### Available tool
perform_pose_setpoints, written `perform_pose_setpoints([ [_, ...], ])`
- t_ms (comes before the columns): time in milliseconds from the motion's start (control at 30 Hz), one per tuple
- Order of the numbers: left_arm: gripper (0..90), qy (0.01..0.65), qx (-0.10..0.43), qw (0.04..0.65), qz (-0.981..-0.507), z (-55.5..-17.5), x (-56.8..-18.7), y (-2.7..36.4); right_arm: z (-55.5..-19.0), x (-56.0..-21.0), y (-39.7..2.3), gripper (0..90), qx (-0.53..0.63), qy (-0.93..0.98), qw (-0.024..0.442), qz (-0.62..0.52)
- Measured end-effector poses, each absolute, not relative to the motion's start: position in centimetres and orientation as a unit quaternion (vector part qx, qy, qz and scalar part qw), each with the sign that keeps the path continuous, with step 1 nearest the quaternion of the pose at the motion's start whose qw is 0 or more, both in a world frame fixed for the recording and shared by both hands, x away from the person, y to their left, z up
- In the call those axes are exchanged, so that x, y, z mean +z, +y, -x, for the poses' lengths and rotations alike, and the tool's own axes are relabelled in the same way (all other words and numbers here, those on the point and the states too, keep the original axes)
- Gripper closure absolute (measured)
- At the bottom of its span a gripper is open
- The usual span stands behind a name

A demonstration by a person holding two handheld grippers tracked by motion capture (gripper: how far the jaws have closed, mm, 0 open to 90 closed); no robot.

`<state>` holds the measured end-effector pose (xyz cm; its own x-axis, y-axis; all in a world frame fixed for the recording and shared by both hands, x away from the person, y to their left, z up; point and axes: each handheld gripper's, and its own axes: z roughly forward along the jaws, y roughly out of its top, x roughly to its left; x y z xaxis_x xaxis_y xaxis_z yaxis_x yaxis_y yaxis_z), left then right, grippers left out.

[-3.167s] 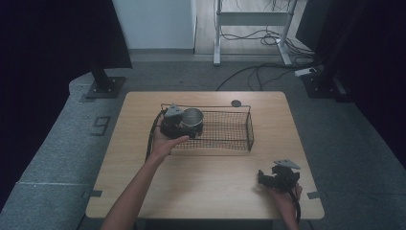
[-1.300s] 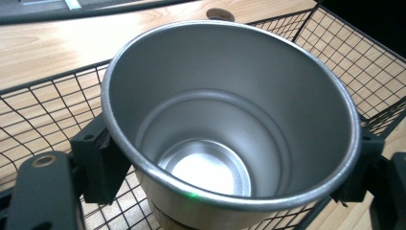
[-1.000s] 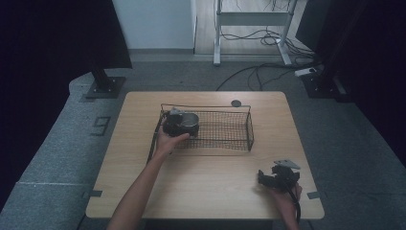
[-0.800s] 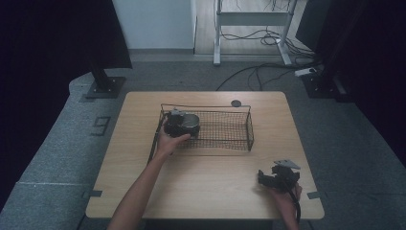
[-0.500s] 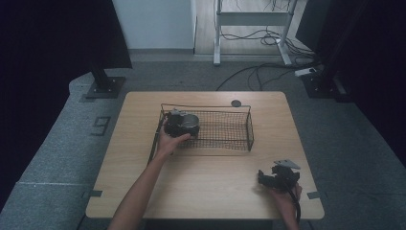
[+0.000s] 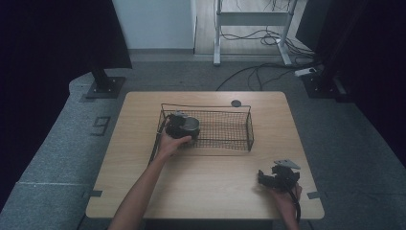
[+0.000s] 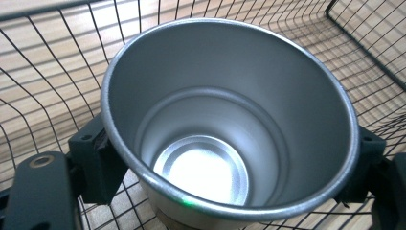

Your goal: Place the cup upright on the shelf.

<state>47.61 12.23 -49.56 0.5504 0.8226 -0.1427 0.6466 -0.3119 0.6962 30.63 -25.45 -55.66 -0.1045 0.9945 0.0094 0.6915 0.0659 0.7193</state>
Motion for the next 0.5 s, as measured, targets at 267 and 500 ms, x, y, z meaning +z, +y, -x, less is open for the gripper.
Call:
perform_pose_setpoints([
  [267,16.6,0.458,0.115,0.359,-0.805,-47.66,-49.93,12.12,-30.64,-55.66,-25.45,1.1,0.293,0.683,0.258,-0.617],
  [500,14.6,0.462,0.109,0.365,-0.801,-47.67,-49.72,12.33,-30.64,-55.66,-25.45,1.1,0.293,0.683,0.258,-0.617],
])
